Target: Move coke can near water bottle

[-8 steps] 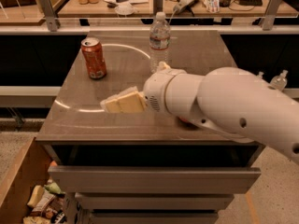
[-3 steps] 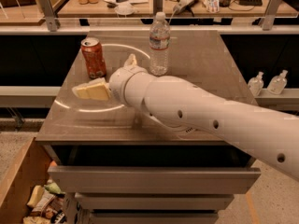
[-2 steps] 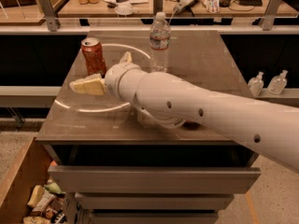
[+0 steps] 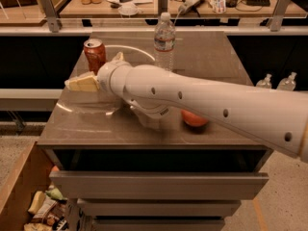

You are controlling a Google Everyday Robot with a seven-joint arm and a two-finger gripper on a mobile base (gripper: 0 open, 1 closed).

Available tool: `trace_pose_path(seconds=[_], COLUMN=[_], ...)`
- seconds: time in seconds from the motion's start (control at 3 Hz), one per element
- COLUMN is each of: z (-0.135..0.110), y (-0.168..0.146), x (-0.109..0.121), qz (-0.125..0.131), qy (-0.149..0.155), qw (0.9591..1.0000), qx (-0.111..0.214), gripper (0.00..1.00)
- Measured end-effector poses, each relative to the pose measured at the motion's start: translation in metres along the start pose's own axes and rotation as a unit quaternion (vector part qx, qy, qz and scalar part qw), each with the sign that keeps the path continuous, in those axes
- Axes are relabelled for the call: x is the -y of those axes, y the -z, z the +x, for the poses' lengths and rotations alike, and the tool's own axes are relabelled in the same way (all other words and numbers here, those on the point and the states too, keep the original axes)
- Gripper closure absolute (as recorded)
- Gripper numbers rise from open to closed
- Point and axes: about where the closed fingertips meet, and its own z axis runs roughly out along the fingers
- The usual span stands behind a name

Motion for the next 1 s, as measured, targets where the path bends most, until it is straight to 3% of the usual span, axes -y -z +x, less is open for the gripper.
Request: trace_pose_path(seconds=[0.33,0.67,1.0], z=[0.001,0.002,0.002], y=[-0.028,-0.048,-0.059], x=[0.005,0.016,0.02], qz=[-0.01,-0.015,-0.019], qy=[0.01,0.021,0.025], qw=[0.9999,0.9996,0.9995], qx=[0.004,0.007,0.001], gripper=[0.0,0.19,0.49])
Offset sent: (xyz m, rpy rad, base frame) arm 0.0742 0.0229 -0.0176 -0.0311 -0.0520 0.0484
